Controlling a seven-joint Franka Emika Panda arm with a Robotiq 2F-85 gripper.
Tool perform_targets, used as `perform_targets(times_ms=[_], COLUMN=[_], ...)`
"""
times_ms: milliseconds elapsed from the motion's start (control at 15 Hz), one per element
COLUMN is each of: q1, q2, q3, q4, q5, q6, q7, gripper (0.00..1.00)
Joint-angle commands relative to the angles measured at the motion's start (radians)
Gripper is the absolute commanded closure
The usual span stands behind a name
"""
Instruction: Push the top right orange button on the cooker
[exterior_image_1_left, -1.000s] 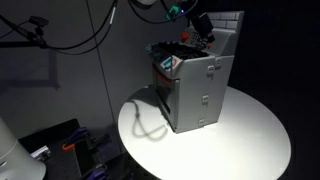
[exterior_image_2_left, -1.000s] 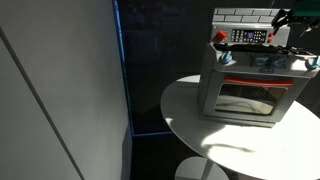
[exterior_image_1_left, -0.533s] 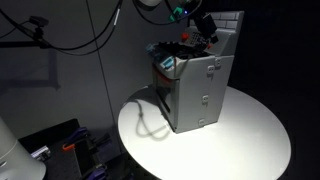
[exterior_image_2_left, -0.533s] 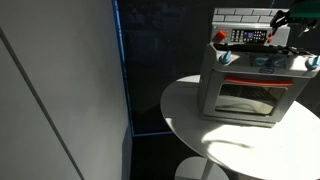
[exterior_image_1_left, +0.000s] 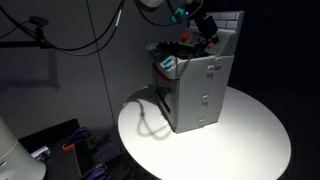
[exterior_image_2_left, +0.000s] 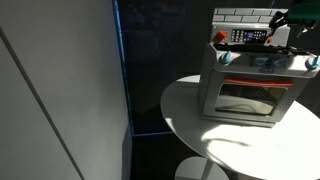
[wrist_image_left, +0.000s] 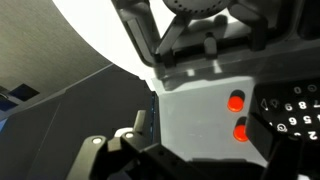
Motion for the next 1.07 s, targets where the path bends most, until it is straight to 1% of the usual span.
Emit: perform_targets(times_ms=[0,1000], q1=[0.017,0.021], q2=[0.027,0.05], q3=[-0.021,-0.036], q4=[0.042,0.071], q5=[0.008,0.002], q6=[0.002,0.0], q7=[0.017,0.023], gripper=[0.0,0.0])
